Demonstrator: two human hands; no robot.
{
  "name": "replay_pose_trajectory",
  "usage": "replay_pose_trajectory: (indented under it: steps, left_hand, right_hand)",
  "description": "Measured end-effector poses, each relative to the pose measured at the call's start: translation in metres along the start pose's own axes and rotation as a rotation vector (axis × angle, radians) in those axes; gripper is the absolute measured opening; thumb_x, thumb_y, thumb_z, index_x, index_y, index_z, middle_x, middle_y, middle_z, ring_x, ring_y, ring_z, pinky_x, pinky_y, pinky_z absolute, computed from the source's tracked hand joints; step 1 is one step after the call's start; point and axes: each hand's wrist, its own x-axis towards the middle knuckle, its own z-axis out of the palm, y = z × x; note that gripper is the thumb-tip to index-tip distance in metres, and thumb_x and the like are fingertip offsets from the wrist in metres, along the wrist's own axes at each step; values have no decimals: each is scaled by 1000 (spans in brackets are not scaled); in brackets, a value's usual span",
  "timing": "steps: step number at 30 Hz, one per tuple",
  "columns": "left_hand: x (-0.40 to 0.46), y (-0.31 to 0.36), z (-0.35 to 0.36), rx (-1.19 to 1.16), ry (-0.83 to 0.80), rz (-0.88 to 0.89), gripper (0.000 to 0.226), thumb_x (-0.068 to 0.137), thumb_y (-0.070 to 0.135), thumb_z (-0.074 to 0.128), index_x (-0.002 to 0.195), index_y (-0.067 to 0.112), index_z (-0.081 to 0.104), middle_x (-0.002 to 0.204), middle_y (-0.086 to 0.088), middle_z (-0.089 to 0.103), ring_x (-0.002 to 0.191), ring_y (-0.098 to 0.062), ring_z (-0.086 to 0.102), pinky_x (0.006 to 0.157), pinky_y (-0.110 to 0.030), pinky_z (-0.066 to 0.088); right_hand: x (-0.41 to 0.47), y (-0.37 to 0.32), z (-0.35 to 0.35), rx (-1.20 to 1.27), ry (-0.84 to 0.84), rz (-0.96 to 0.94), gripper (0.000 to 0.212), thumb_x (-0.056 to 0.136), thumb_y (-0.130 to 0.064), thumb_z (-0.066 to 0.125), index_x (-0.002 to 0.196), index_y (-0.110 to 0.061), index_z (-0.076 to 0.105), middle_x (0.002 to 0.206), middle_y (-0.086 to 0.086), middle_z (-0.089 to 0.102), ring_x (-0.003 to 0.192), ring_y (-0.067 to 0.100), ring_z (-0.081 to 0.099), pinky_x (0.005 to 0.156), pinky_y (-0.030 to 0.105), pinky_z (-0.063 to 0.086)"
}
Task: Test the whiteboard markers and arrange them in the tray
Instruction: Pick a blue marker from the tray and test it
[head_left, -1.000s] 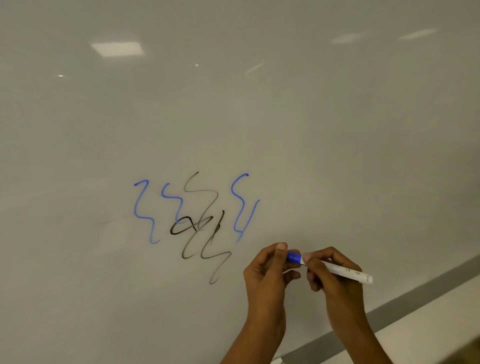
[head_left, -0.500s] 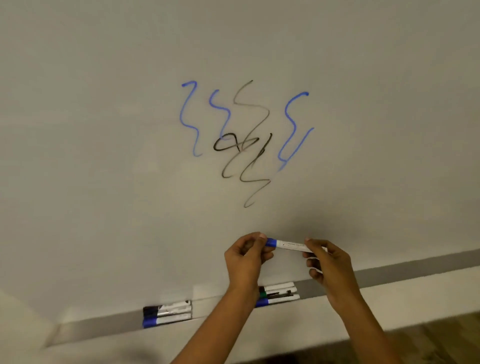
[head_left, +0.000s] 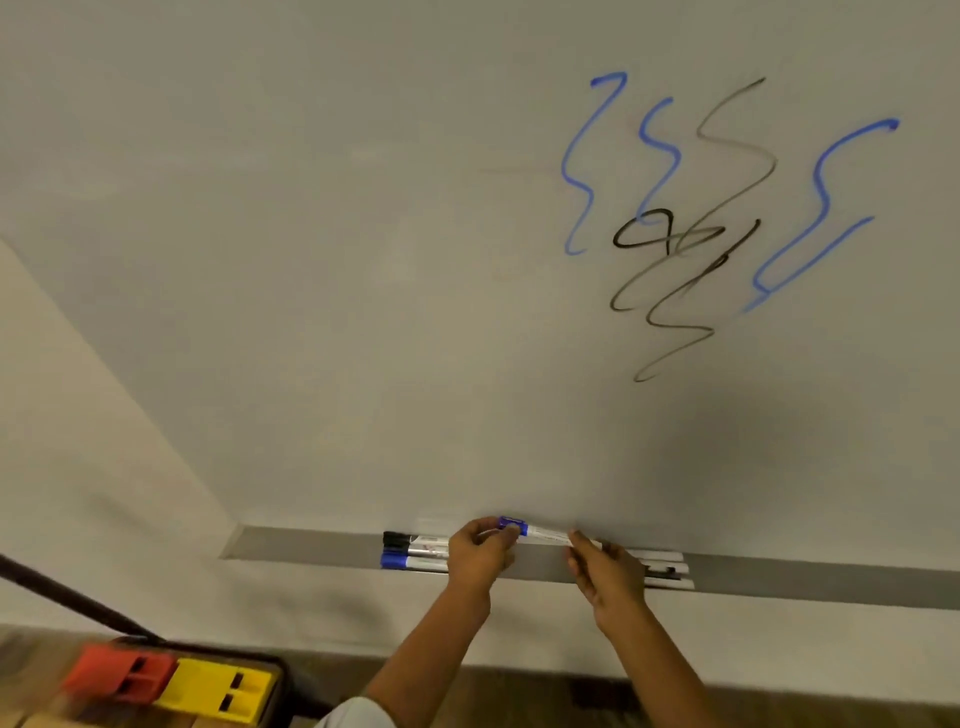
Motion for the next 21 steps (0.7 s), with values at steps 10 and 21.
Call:
replay_pose_trajectory:
  steps: [10,21]
  left_hand:
    - [24,-19,-63,1213,-254,426,74,84,42,66,147,19,35,152,1,37,142,-21,33,116,-32,31]
    - [44,-37,-33,1875,-619,424,81,98,52,35,152,10,-8,162,-11,-13,149,-30,-13,120,-51,-4]
  right_hand:
    - [50,41,29,-318,79,-32,21,77,-17,81,72,-2,67,70,13,72,80,32,72,86,50,57]
    - [59,44,28,113,29,210,14,91,4,58,105,6,57,101,26,64,94,33,64,54,29,60]
